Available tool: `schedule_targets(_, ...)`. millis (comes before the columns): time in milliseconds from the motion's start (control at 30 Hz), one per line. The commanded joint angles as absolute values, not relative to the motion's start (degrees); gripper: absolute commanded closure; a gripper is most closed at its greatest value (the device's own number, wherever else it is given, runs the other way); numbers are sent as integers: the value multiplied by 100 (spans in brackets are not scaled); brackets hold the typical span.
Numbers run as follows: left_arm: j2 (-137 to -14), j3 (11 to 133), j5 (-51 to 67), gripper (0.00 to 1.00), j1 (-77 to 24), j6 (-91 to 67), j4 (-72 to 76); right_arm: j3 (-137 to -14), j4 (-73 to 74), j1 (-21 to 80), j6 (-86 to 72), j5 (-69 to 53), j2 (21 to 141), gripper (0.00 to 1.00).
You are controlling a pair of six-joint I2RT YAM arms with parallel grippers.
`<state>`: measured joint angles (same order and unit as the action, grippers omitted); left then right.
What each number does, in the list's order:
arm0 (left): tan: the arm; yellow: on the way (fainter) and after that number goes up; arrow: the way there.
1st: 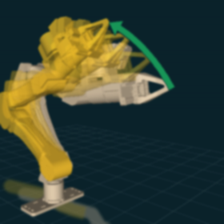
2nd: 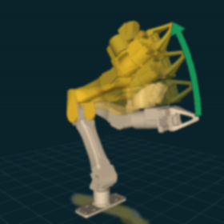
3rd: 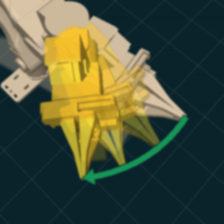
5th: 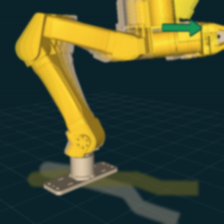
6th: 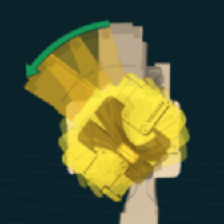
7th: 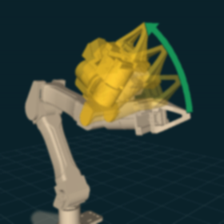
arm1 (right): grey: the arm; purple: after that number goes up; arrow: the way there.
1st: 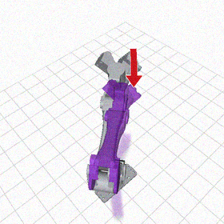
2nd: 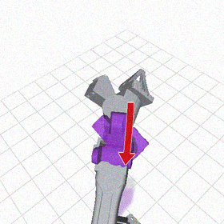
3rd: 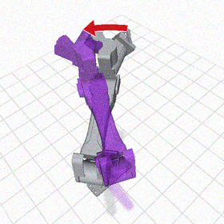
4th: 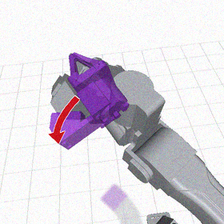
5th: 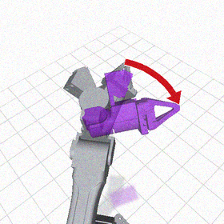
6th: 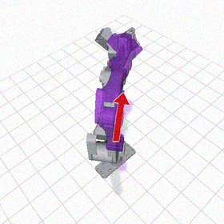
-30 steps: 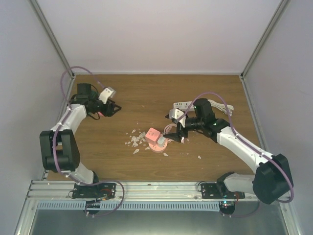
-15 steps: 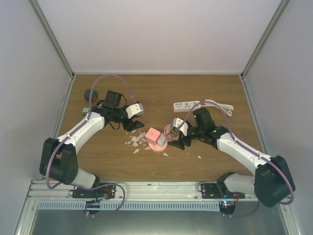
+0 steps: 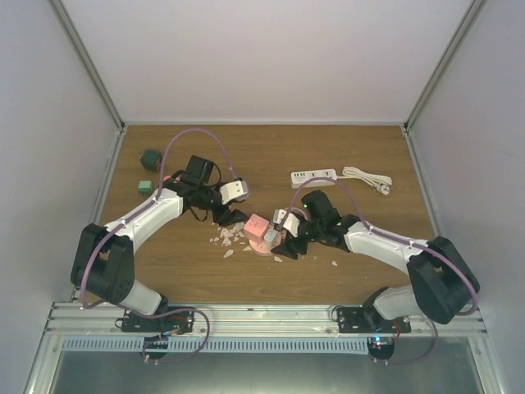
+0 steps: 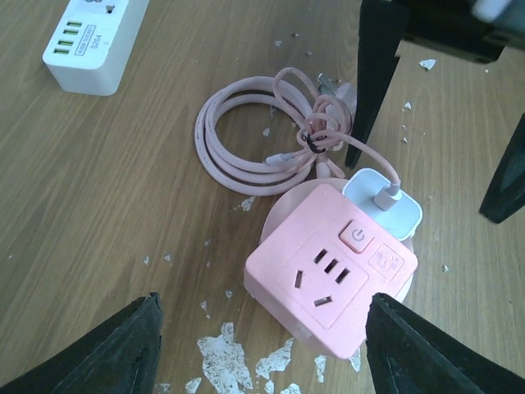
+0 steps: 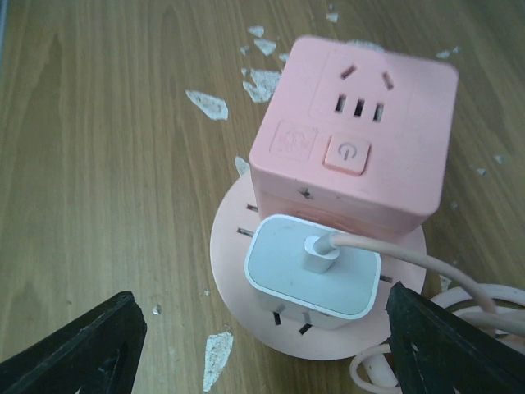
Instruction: Pull the plug off the socket
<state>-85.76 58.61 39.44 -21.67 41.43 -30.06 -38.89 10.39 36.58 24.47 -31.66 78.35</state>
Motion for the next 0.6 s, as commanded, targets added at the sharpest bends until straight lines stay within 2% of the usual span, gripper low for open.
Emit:
schedule_targets(0, -8377, 5687, 4094, 31, -2162, 4081, -2645, -3911, 747, 3814, 2321, -2708, 8101, 20)
schedule_targets(100, -8284, 5507, 4133, 31, -2162, 4058, -2492, -3925, 664, 3865, 2328, -2585, 8223, 22)
schedule_targets(367, -8131, 5179, 4182, 31, -2164, 4153, -2254, -4030, 404, 3889, 2262, -2496, 8498, 36)
schedule_targets(567, -8130, 5079, 4231, 33, -2235, 4109, -2092, -4071, 212, 3885, 2195, -2455, 8584, 37)
